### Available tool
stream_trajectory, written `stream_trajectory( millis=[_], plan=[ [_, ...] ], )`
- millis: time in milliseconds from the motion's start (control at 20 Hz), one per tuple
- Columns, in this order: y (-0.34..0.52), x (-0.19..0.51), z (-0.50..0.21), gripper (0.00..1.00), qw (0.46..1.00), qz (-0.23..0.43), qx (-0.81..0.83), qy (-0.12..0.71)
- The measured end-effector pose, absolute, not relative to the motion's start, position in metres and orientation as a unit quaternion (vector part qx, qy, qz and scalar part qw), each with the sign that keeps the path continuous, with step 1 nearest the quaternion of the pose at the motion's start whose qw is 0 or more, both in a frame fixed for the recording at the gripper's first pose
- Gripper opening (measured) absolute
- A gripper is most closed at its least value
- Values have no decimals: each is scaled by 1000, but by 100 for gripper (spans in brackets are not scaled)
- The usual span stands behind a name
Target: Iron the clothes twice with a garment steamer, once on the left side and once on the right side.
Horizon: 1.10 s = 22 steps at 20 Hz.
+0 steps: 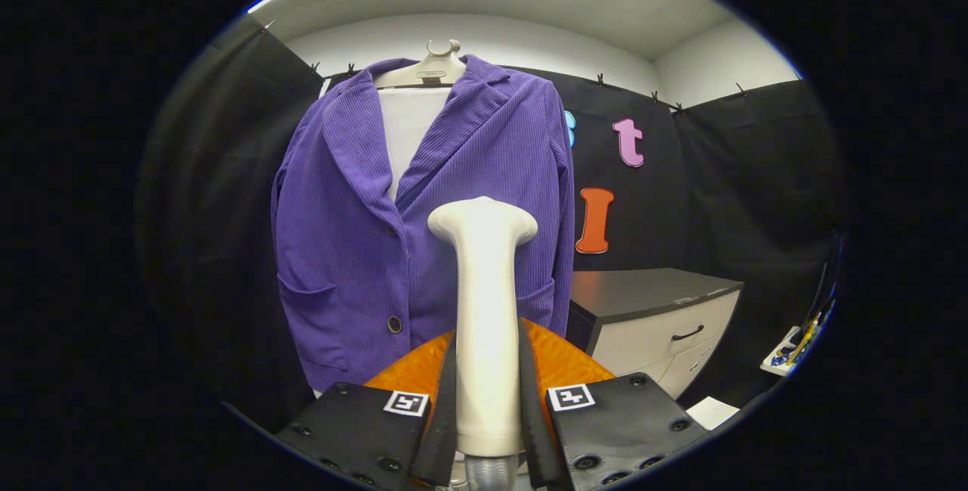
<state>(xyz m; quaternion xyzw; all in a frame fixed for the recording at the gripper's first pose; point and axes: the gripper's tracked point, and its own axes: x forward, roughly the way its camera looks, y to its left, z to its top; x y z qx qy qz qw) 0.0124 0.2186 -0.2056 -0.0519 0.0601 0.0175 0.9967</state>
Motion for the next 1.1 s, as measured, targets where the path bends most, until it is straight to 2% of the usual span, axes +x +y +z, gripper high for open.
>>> stream_trajectory(
  millis=[1100],
  plan=[
    [207, -36, -316, 44, 990, 16, -70, 125]
  ],
)
